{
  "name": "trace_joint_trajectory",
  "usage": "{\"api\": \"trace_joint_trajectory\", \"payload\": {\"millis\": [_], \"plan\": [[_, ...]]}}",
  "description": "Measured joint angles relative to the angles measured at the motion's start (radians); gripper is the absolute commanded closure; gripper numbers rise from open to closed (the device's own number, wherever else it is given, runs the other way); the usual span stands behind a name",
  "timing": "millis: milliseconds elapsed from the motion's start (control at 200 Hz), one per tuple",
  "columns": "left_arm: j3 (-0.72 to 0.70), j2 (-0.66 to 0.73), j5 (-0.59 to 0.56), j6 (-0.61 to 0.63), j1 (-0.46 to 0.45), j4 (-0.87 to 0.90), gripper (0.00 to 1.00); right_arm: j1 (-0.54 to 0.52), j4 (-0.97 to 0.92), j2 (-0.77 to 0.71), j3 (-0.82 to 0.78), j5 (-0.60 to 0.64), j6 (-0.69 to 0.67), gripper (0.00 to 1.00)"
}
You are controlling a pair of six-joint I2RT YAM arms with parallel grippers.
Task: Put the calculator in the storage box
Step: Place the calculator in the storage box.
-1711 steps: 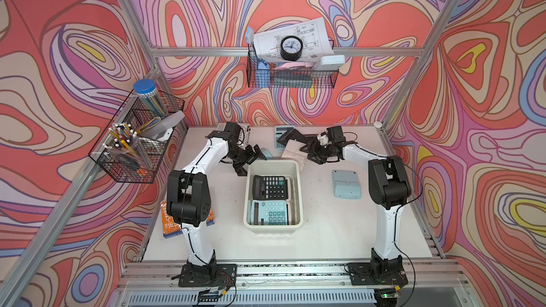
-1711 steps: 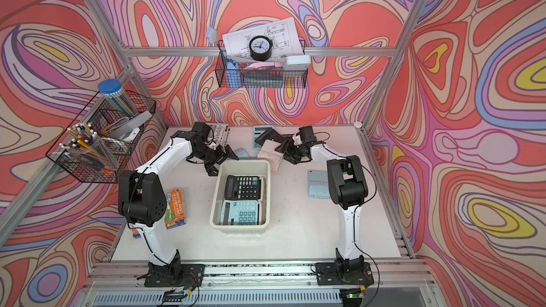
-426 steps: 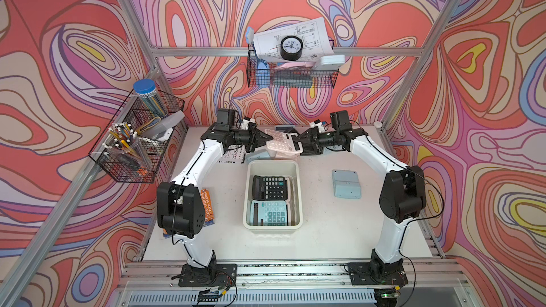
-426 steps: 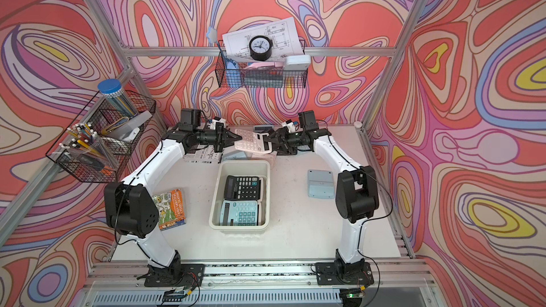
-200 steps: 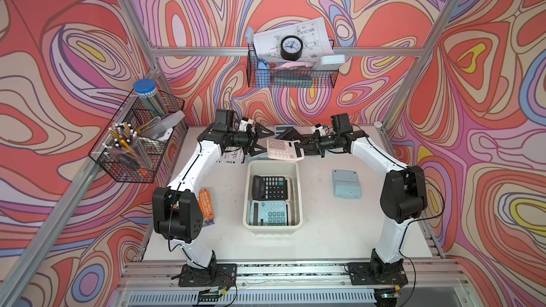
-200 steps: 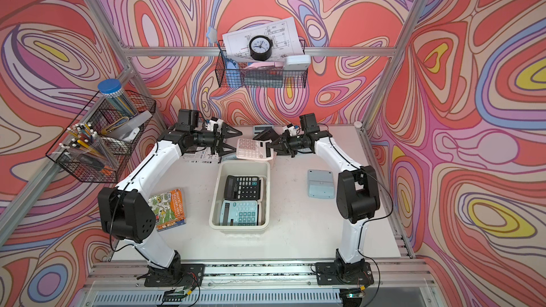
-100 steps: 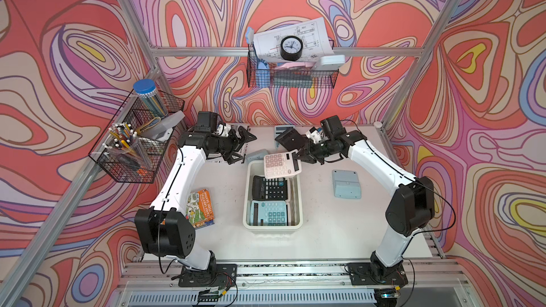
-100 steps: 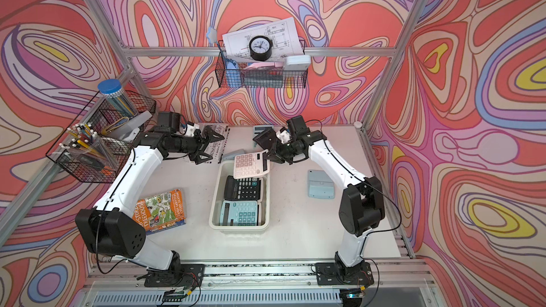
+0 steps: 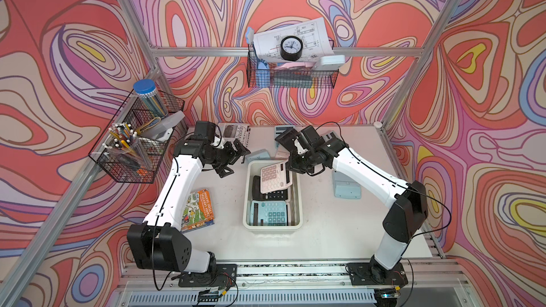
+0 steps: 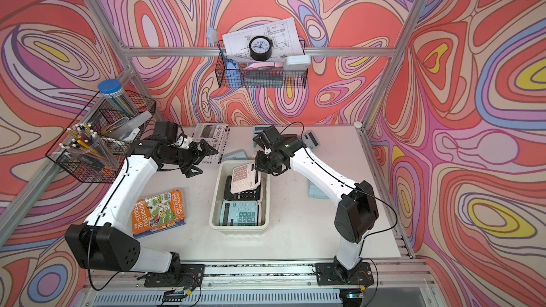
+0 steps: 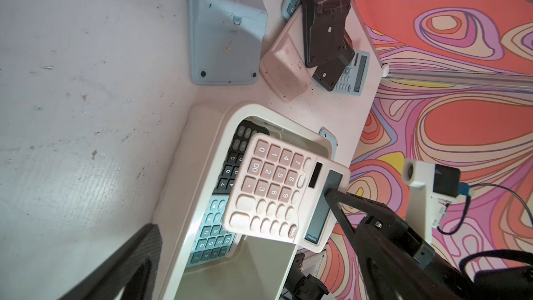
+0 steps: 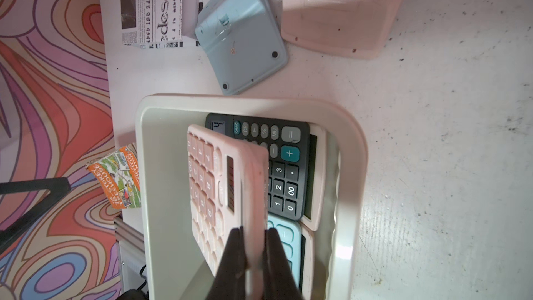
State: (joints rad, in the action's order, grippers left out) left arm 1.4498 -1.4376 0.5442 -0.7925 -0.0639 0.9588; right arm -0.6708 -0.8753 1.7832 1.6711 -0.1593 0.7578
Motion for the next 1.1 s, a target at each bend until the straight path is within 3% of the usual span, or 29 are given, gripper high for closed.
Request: {"api": "trace_joint_trajectory", "payload": {"millis": [225, 441, 911, 1022, 1097], "plan": [[-0.043, 0.018, -0.017, 0.008, 0.000, 0.031, 0.02, -0.083, -0.008, 0.056, 0.040, 0.119, 0.068, 1.00], [-0.066, 0.047, -0.018, 0.008, 0.000, 0.044, 0.01, -0.094, -0.032, 0.079, 0.044, 0.175, 0.099, 1.00], [-0.072, 0.060, -0.021, 0.008, 0.000, 0.048, 0.02, -0.092, -0.072, 0.154, 0.068, 0.190, 0.101, 1.00], [-0.073, 0.060, -0.021, 0.008, 0.000, 0.048, 0.01, -0.092, -0.082, 0.157, 0.090, 0.187, 0.100, 0.85], [-0.073, 0.060, -0.021, 0.007, 0.000, 0.048, 0.01, -0.092, -0.100, 0.162, 0.106, 0.187, 0.093, 0.81]]}}
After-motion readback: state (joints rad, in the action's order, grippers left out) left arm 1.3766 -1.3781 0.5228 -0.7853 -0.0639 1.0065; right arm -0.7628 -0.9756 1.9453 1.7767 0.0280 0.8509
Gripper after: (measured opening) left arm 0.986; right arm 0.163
